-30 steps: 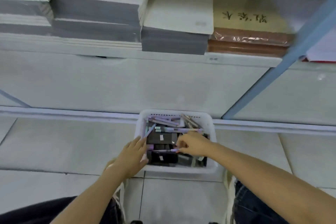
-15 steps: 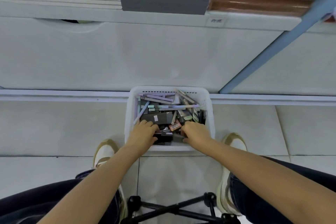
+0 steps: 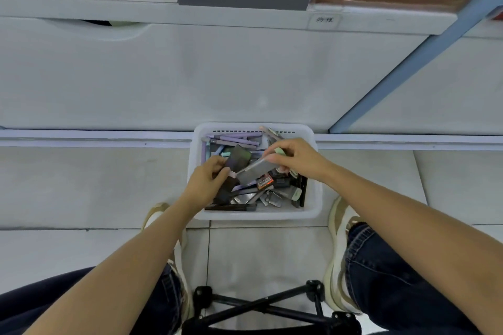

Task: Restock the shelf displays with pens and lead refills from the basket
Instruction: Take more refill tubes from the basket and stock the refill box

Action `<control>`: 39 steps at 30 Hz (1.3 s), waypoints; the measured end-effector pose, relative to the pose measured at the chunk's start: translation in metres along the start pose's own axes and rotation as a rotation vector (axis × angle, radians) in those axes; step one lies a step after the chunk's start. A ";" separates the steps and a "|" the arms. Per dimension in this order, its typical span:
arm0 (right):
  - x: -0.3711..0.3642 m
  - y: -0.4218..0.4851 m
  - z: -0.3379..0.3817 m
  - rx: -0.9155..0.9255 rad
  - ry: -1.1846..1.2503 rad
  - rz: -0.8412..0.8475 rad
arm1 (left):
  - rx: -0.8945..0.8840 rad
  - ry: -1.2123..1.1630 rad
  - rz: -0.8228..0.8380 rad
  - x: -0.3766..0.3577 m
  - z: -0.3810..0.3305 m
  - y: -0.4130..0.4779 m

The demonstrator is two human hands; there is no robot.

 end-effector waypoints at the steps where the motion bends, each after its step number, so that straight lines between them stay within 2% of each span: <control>1: -0.004 0.003 0.004 -0.009 0.039 0.017 | 0.023 -0.059 0.031 -0.004 -0.002 -0.001; 5: -0.026 0.011 0.017 0.015 0.104 0.009 | 0.195 -0.436 0.173 -0.021 -0.005 -0.007; 10: -0.023 0.020 0.016 0.032 0.143 -0.064 | 0.188 -0.458 0.297 -0.021 -0.005 -0.008; 13: 0.000 0.024 0.008 0.055 -0.199 -0.301 | 0.216 -0.551 0.264 -0.014 0.003 -0.002; 15: -0.003 0.028 -0.001 0.034 -0.524 -0.238 | 0.224 -0.622 0.232 -0.009 0.008 0.001; 17: -0.016 0.032 -0.011 0.028 -0.722 -0.121 | 0.233 -0.666 0.214 -0.007 0.012 0.002; 23: -0.026 0.040 -0.014 0.093 -0.950 -0.088 | 0.251 -0.683 0.125 -0.005 0.024 0.006; 28: -0.022 0.039 -0.016 0.096 -0.880 -0.067 | 0.260 -0.844 0.042 -0.001 0.024 0.009; 33: -0.023 0.037 -0.022 0.049 -0.844 0.049 | 0.230 -0.819 0.028 0.000 0.021 0.010; 36: -0.016 0.036 -0.018 0.001 -0.688 0.119 | 0.218 -0.781 -0.013 0.005 0.020 0.009; 39: 0.000 0.029 -0.002 -0.063 -0.351 0.118 | 0.207 -0.855 -0.168 0.018 0.016 0.009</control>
Point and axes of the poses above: each hand's wrist, its own y-axis towards the middle knuckle, its own x-axis out of the back of the hand, z = x × y, the point moved 7 cm from there along y, towards the middle knuckle, and after that the axes turned 1 degree about -z, right-handed, at the moved point
